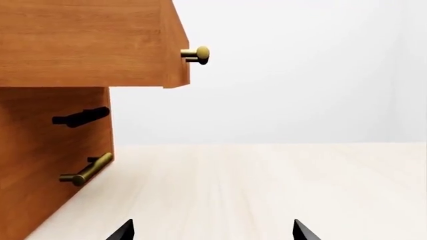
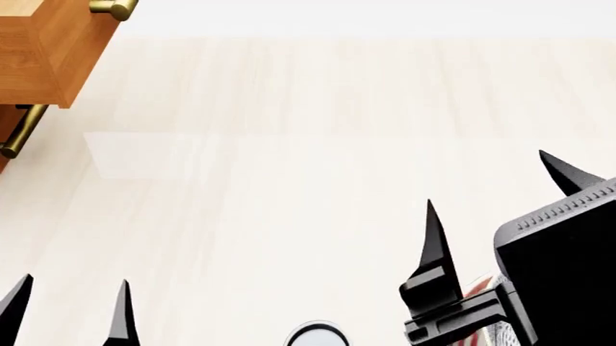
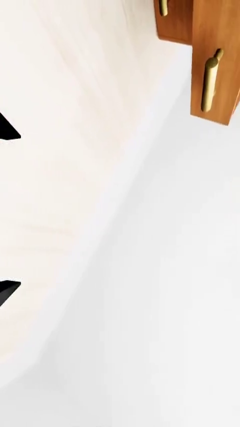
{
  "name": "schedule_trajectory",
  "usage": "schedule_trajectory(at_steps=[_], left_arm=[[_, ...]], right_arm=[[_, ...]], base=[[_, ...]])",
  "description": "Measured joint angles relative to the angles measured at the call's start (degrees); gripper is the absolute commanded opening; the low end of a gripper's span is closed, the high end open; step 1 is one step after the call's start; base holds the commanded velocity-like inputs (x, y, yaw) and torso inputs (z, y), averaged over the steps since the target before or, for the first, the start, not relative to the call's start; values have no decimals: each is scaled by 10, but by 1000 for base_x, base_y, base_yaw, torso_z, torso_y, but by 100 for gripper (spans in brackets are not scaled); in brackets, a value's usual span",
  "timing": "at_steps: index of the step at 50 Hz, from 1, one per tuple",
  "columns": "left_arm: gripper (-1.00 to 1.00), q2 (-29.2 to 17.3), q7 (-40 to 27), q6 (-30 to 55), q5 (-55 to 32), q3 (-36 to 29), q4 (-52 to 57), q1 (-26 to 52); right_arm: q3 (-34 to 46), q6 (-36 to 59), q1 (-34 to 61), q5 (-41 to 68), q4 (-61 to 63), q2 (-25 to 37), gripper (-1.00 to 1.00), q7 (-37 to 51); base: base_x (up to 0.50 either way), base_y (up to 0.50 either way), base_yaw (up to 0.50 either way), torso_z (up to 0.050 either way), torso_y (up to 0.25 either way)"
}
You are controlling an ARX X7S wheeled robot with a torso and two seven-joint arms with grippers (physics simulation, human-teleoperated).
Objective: Put the bowl on the plate.
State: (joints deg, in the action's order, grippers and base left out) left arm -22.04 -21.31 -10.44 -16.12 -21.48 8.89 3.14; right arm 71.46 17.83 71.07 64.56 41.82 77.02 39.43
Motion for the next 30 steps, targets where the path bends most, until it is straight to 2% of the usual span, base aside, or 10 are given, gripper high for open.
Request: schedule_trajectory(at_steps=[30], left_arm=[[100, 0, -1, 2, 2, -5, -7, 7]], right_arm=[[-17, -29, 5, -42, 26, -8, 100, 9]], base=[[0, 0, 0, 0, 0]])
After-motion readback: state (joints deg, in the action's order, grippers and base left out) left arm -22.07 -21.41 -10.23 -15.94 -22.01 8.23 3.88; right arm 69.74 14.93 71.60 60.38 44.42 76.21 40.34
